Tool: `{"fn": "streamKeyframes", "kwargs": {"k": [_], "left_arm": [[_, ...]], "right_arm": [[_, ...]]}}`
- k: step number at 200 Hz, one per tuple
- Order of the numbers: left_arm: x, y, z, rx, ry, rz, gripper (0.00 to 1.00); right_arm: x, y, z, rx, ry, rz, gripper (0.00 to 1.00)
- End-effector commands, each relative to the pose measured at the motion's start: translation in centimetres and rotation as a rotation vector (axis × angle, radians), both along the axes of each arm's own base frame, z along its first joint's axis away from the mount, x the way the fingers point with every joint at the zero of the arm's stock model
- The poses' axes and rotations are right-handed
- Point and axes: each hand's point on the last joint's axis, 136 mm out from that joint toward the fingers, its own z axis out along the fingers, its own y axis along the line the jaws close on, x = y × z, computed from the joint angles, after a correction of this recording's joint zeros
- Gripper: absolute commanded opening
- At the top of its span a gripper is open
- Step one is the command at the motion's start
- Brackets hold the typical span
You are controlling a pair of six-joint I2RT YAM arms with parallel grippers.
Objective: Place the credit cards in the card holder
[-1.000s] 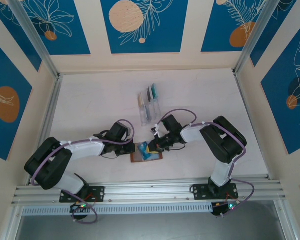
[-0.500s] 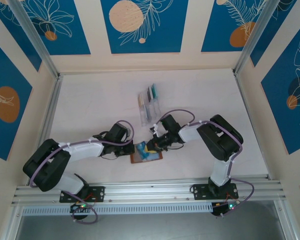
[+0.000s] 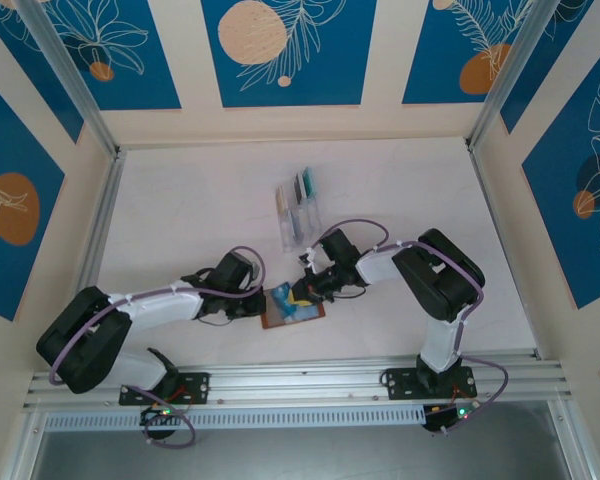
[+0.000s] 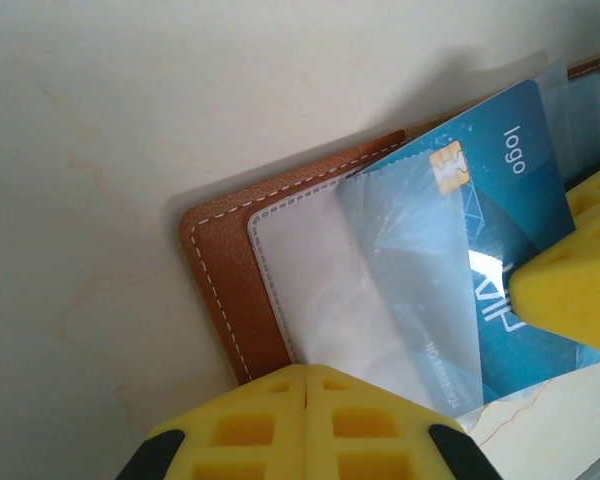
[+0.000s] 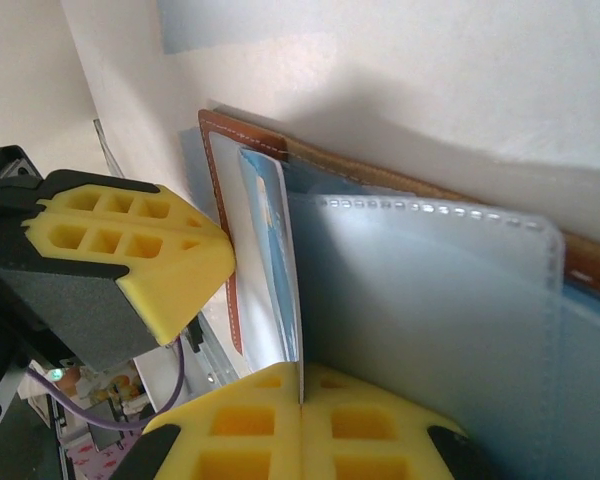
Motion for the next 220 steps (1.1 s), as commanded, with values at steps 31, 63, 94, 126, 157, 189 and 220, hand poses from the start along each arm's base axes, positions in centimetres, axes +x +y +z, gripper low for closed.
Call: {"fn": "streamKeyframes", "kwargs": {"k": [31, 63, 94, 126, 157, 189, 220], "left_arm": [[-2.3, -0.5, -2.5, 0.029, 0.077, -0.033, 0.0], [-2.2, -0.2, -2.8, 0.048, 0.079, -0.016, 0.0], [-2.4, 0.3, -3.0, 0.065, 0.08, -0.003, 0.0], [-2.5, 0.6, -3.3, 0.074, 0.086, 0.001, 0.0], [-2.5, 0.5, -3.4, 0.072, 0.085, 0.002, 0.0], [-2.5, 0.5, -3.7, 0.074, 0.089, -0.001, 0.0], [-2.6, 0.5, -3.9, 0.076, 0.095, 0.0, 0.0]], "right_arm": [[-1.2, -0.5, -2.9, -0.172, 0.027, -0.049, 0.03], [-1.5, -0.6, -2.6, -0.193, 0.007, -0.052, 0.06], [-1.7, -1.3, -1.8, -0.239, -0.03, -0.034, 0.19], [-1.6, -2.0, -1.1, -0.284, -0.056, -0.013, 0.35], [-1.5, -2.7, -1.0, -0.363, -0.083, 0.012, 0.39], [-1.2, -3.3, -0.9, -0.44, -0.114, 0.028, 0.39], [-1.2, -3.6, -0.9, -0.488, -0.141, 0.044, 0.32]]}}
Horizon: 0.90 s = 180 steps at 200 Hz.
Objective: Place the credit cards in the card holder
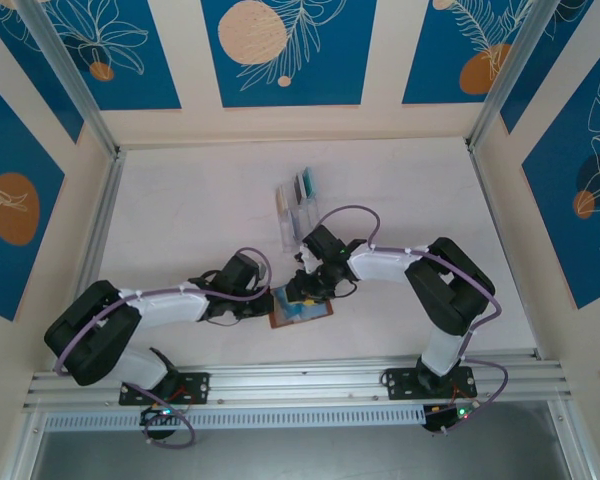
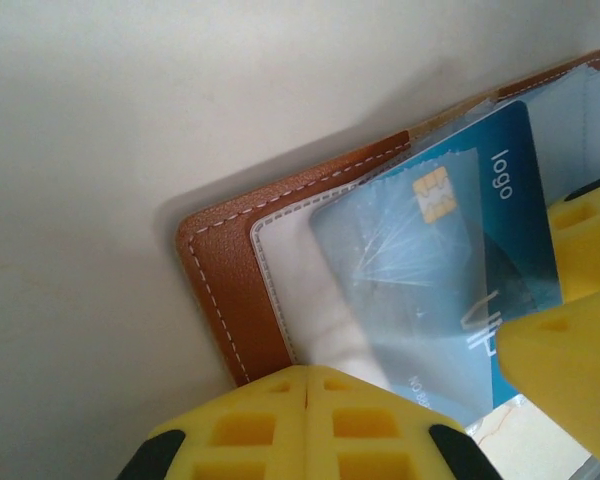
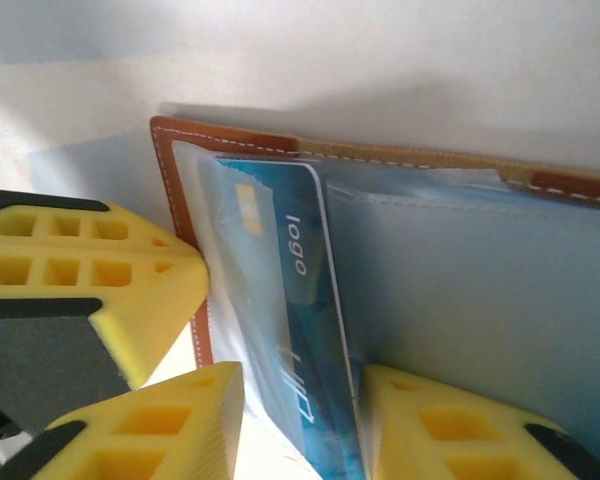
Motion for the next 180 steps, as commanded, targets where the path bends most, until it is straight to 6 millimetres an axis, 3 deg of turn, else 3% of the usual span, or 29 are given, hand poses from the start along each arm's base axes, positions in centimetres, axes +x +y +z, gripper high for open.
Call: {"fn": "streamKeyframes", "kwargs": {"k": [1, 101, 180], "left_arm": [[-2.9, 2.5, -3.6, 0.126, 0.114, -0.002, 0.0], [-3.0, 2.4, -3.9, 0.126, 0.123, -0.001, 0.0], [-3.3, 1.3, -4.1, 0.108, 0.124, -0.011, 0.0]], "right_arm": [[-1.1, -2.4, -1.3, -0.153, 0.013, 0.013, 0.32], [-1.5, -2.0, -0.7, -0.246, -0.055, 0.078, 0.23], [-1.8, 0.0, -0.5, -0.192, -0.019, 0.078, 0.11]]}}
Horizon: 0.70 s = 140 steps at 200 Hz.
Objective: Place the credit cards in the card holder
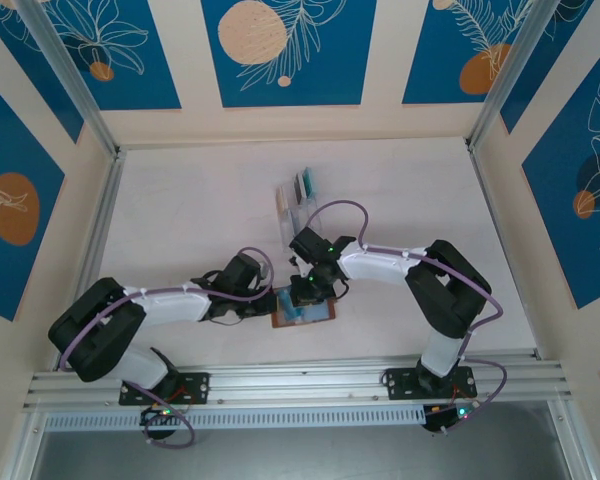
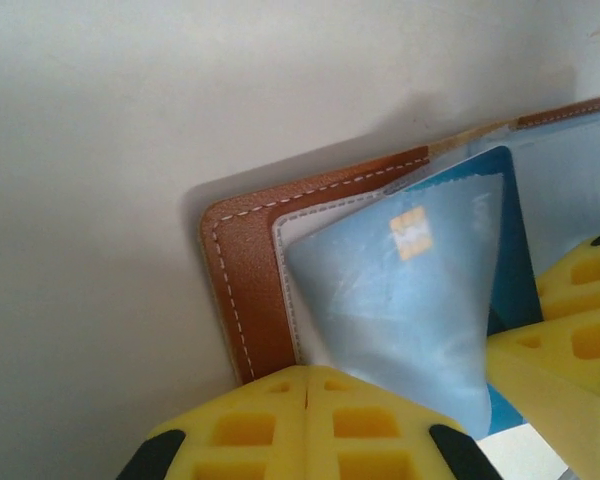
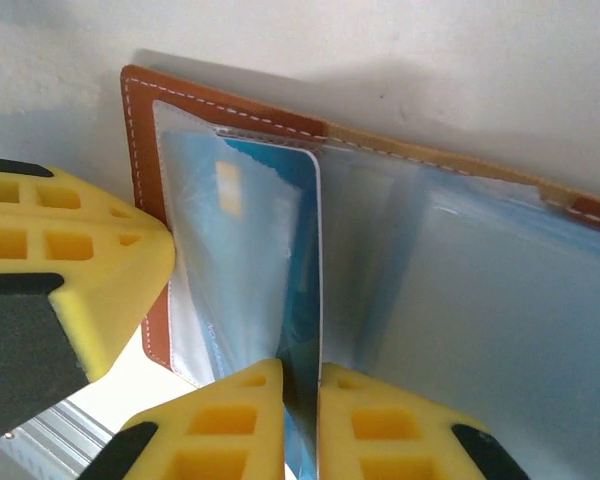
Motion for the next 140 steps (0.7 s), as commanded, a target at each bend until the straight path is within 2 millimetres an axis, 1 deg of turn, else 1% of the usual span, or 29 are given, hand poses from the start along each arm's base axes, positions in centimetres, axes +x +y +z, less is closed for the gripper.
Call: {"fn": "streamKeyframes", "kwargs": {"k": [1, 29, 47, 75, 85, 95, 119, 140], "left_arm": [[-3.4, 2.3, -4.1, 0.141, 0.128, -0.005, 0.0], [-3.5, 2.2, -4.2, 0.141, 0.129, 0.004, 0.0], [-3.5, 2.2, -4.2, 0.142, 0.13, 0.005, 0.0], [-3.5, 2.2, -4.1, 0.137, 0.125, 0.014, 0.0], [-3.5, 2.3, -4.1, 0.142, 0.124, 0.02, 0.0], [-3.5, 2.5, -4.2, 0.152, 0.125, 0.027, 0.0], [-3.5, 2.9, -4.4, 0.168, 0.129, 0.041, 0.0], [-3.5, 3.2, -4.6, 0.181, 0.128, 0.05, 0.0]], "right_arm": [[-0.8, 0.5, -0.7, -0.008, 0.053, -0.001, 0.11], [-0.7, 0.9, -1.0, -0.013, 0.082, -0.044, 0.08], [-0.7, 1.0, -1.5, -0.019, 0.098, -0.062, 0.08], [-1.2, 1.8, -1.4, 0.032, 0.123, -0.065, 0.13], [-1.3, 1.8, -1.3, 0.036, 0.119, -0.062, 0.18], [-1.2, 1.3, -1.3, 0.013, 0.107, -0.059, 0.23], [-0.4, -0.7, -0.8, -0.093, 0.038, -0.047, 0.38], [0.0, -2.0, -0.1, -0.136, 0.009, -0.03, 0.47]]}}
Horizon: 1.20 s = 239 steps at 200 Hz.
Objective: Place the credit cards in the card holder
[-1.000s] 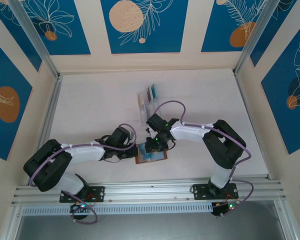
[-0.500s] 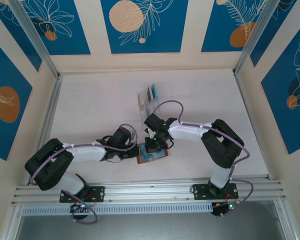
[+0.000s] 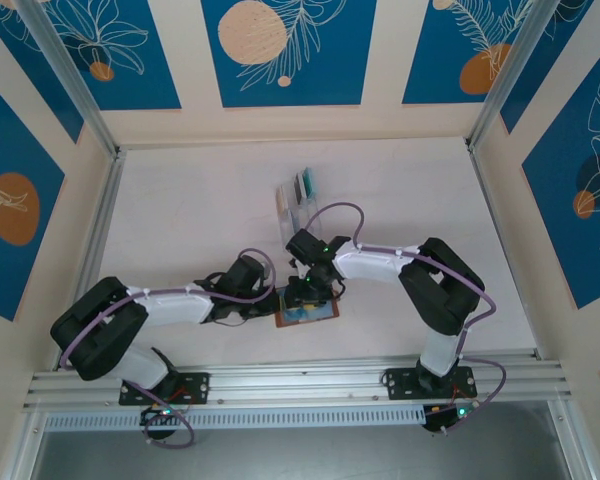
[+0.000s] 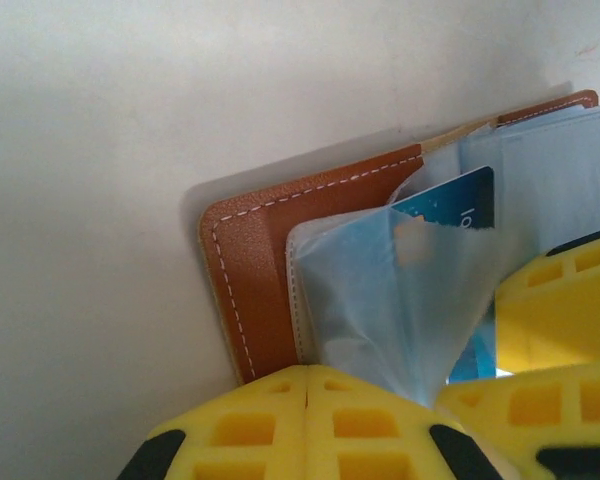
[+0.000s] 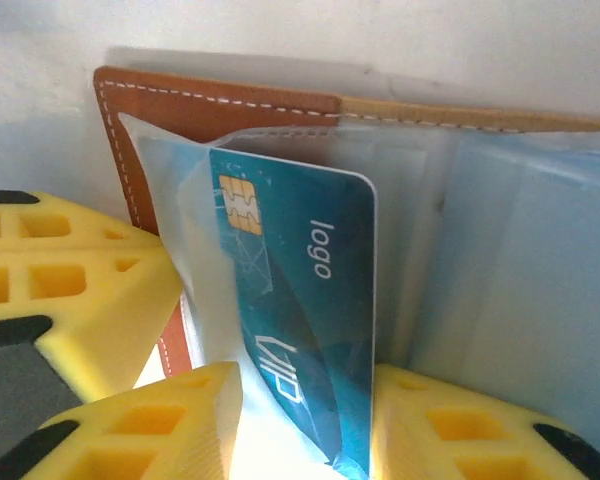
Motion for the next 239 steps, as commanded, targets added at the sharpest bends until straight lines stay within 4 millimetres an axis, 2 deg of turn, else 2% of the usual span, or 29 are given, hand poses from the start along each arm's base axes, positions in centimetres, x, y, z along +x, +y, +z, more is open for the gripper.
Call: {"fn": "streamKeyframes", "kwargs": {"k": [1, 17, 48, 78, 106, 162, 212, 239], "left_arm": [[-3.6, 3.8, -4.7, 0.189, 0.135, 0.011, 0.0], [-3.5, 3.8, -4.6, 0.19, 0.133, 0.012, 0.0], [-3.6, 3.9, -4.8, 0.195, 0.137, 0.014, 0.0], [-3.4, 3.6, -4.6, 0.185, 0.13, 0.007, 0.0], [-3.3, 3.4, -4.5, 0.183, 0.129, 0.002, 0.0], [-3.3, 3.2, -4.6, 0.176, 0.134, -0.003, 0.0], [-3.2, 3.2, -4.5, 0.179, 0.131, -0.003, 0.0], [-3.1, 3.0, -4.3, 0.177, 0.127, -0.009, 0.0]], "right_arm": [[0.2, -2.0, 0.5, -0.094, -0.035, 0.028, 0.47], [0.3, -2.6, 0.9, -0.103, -0.039, 0.04, 0.51], [0.5, -3.2, 2.1, -0.09, -0.058, 0.054, 0.52], [1.7, -4.4, 3.0, -0.13, -0.122, 0.05, 0.44], [3.3, -5.8, 2.3, -0.219, -0.153, 0.059, 0.37], [4.9, -5.9, 0.5, -0.288, -0.172, 0.088, 0.39], [4.1, -6.3, -1.6, -0.323, -0.14, 0.083, 0.37], [3.3, -6.2, -2.2, -0.313, -0.121, 0.073, 0.27]]}}
